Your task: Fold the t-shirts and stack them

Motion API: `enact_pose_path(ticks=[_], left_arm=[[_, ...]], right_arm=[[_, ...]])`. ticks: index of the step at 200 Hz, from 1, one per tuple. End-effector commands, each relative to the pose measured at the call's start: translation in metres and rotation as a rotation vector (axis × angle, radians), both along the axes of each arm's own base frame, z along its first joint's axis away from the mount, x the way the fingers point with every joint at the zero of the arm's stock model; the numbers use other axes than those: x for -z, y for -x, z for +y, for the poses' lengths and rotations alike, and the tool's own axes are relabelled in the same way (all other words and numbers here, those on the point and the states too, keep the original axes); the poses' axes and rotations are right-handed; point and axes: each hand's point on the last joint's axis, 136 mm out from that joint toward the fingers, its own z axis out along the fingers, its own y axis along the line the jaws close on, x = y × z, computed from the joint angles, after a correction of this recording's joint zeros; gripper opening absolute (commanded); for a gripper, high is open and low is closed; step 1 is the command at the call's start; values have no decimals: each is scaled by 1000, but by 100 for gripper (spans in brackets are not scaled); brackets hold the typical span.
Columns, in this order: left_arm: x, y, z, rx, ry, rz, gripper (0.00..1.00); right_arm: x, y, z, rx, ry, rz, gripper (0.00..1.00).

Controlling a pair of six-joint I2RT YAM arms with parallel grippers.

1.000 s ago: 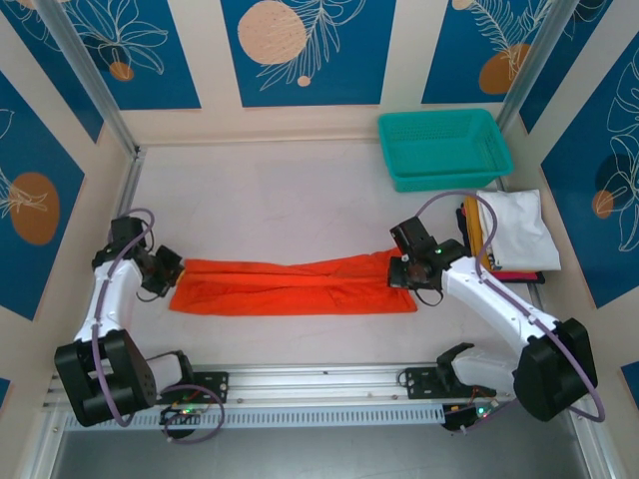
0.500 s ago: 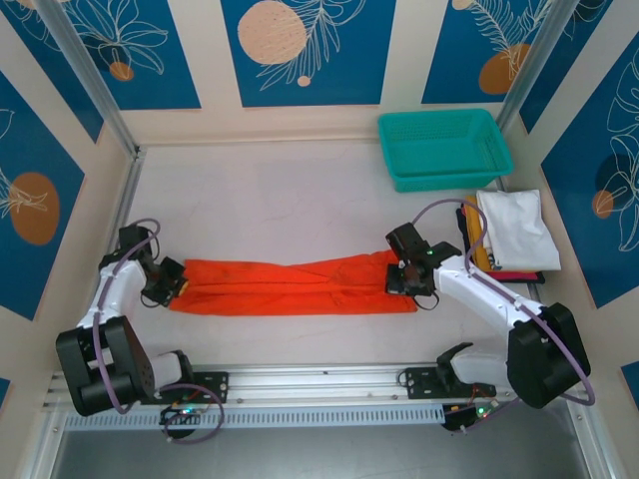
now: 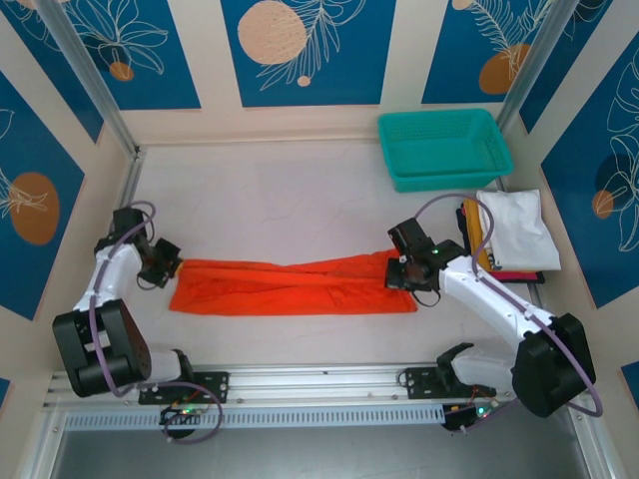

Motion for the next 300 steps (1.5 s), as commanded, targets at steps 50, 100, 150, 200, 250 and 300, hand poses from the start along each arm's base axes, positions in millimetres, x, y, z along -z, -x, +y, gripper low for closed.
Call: enact_pose_path(ticks=[50, 100, 150, 200, 250, 300], left_arm=[[-8, -6, 14, -23, -43, -9, 0], [12, 14, 7, -22, -21, 37, 0], [30, 38, 1, -9, -18, 97, 0], [50, 55, -2, -28, -11, 155, 0], [41, 58, 9, -56, -66, 152, 17], [-20, 23, 2, 158, -275, -9, 100]], right_arm=[[-10, 21, 18, -19, -114, 26, 0], [24, 33, 9, 1, -63, 115, 0], [38, 27, 10, -3, -31, 143, 0], [43, 25, 11, -16, -21, 149, 0], [25, 23, 13, -37, -44, 96, 32], [-26, -4, 27, -122, -112, -157, 70]])
